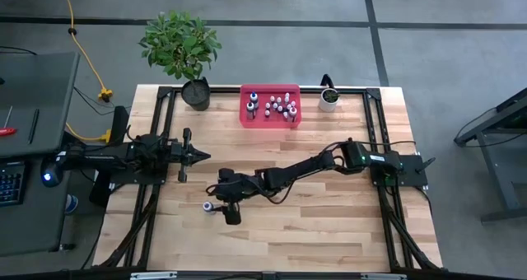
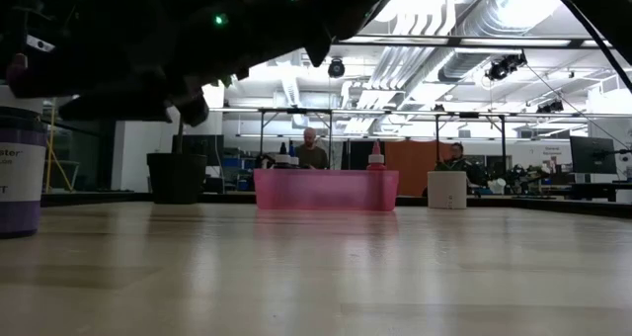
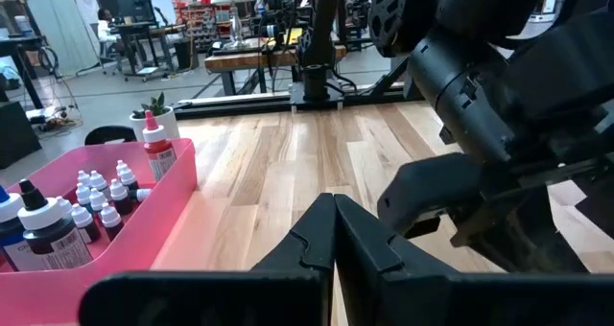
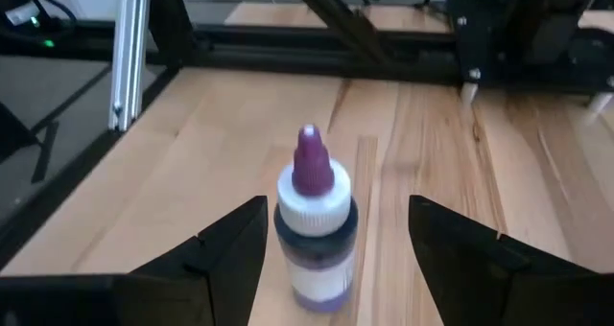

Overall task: Pick & Place food coloring
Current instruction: Put the large violet food coloring bottle into the red bin, then return to Home Position

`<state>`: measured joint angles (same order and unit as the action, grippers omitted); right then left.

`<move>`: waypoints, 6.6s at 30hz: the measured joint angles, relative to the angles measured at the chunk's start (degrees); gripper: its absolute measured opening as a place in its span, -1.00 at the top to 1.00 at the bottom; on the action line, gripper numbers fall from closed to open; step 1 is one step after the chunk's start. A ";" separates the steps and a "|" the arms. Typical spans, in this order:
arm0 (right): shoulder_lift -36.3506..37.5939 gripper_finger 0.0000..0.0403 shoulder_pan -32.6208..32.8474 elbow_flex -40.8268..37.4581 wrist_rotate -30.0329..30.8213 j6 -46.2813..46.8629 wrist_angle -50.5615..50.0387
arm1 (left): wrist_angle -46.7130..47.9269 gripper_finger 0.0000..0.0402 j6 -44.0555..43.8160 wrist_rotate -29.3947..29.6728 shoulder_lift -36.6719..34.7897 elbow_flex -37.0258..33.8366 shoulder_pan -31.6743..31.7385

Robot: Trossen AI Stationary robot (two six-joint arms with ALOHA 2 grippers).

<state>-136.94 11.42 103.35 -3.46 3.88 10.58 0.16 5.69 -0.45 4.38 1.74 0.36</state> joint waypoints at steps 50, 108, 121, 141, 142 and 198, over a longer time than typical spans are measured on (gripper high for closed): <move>-6.05 0.43 0.87 6.84 0.27 1.34 2.09 | -0.01 1.00 -0.01 0.00 0.00 0.00 -0.01; 31.41 0.44 -15.33 -30.26 62.52 21.06 -8.54 | -0.02 1.00 -0.02 -0.01 -0.02 0.00 -0.01; 30.01 0.44 -23.03 -35.28 53.97 28.28 -9.13 | -0.01 1.00 0.00 0.00 -0.02 0.00 0.00; 22.24 0.44 -25.07 -35.10 48.06 33.64 -5.55 | -0.01 1.00 0.00 0.00 -0.02 0.01 0.00; 22.04 0.44 -25.07 -35.10 48.02 33.68 -5.53 | -0.01 1.00 0.00 0.00 -0.01 0.00 -0.01; 55.94 -0.46 -21.28 -35.23 17.84 10.15 -32.54 | -0.02 1.00 0.00 0.00 -0.02 0.00 0.00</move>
<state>-81.00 -9.86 68.12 14.37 14.02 -21.95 0.14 5.69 -0.45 4.36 1.74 0.36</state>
